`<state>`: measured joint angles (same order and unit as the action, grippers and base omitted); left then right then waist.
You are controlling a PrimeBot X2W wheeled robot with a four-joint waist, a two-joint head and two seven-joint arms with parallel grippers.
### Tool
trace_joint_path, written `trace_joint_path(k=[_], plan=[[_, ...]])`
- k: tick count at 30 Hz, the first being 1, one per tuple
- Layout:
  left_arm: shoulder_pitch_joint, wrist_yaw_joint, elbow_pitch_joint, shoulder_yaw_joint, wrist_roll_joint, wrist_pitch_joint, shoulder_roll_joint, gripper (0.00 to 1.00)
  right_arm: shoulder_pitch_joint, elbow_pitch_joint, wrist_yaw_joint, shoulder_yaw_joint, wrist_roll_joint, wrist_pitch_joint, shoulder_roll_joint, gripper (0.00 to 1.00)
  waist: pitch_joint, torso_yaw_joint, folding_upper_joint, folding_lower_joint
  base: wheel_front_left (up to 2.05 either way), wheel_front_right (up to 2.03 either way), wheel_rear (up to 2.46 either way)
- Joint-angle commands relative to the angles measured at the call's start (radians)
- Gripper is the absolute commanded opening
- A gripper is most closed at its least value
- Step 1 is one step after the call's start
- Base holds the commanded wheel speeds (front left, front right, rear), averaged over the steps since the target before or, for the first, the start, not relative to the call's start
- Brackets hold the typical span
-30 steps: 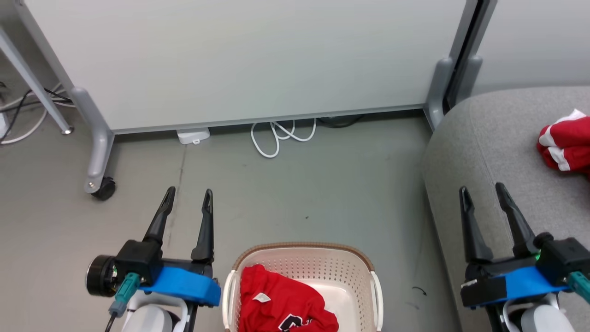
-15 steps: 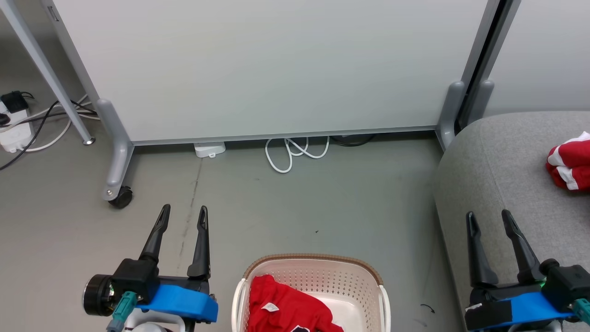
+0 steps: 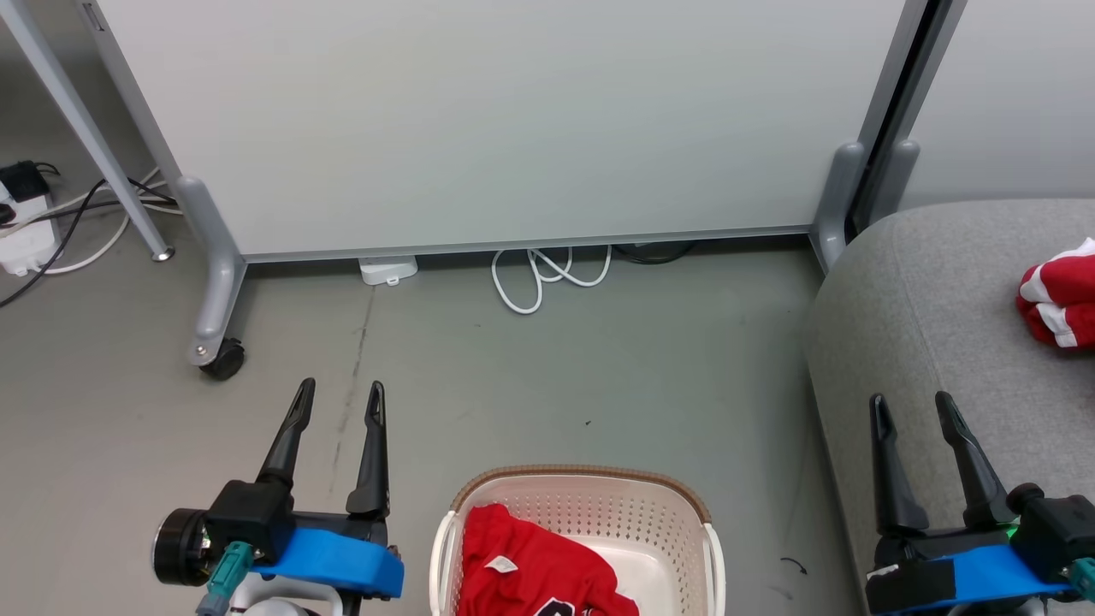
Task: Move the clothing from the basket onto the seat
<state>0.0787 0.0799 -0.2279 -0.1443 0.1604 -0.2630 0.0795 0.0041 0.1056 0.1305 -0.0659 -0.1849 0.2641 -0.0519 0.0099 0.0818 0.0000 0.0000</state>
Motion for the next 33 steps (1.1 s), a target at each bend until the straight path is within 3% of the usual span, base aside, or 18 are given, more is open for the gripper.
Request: trace_joint_path(k=[1, 21, 33], plan=[[0.006, 0.004, 0.005, 0.004, -0.006, -0.003, -0.003, 1.0, 0.002, -0.005, 0.0, -0.001, -0.006, 0.001, 0.002, 1.0, 0.003, 0.0, 0.0, 0.0, 0.0, 0.0, 0.0], [0.013, 0.025, -0.003, 0.029, -0.031, -0.003, -0.017, 1.0, -0.01, 0.0, 0.0, -0.001, -0.013, 0.001, 0.002, 1.0, 0.013, -0.009, 0.0, 0.0, 0.0, 0.0, 0.0], [0.136, 0.045, -0.095, -0.065, -0.072, -0.003, -0.003, 1.0, -0.054, -0.016, 0.0, 0.014, -0.015, 0.001, 0.002, 1.0, 0.069, -0.03, 0.0, 0.0, 0.0, 0.0, 0.0]])
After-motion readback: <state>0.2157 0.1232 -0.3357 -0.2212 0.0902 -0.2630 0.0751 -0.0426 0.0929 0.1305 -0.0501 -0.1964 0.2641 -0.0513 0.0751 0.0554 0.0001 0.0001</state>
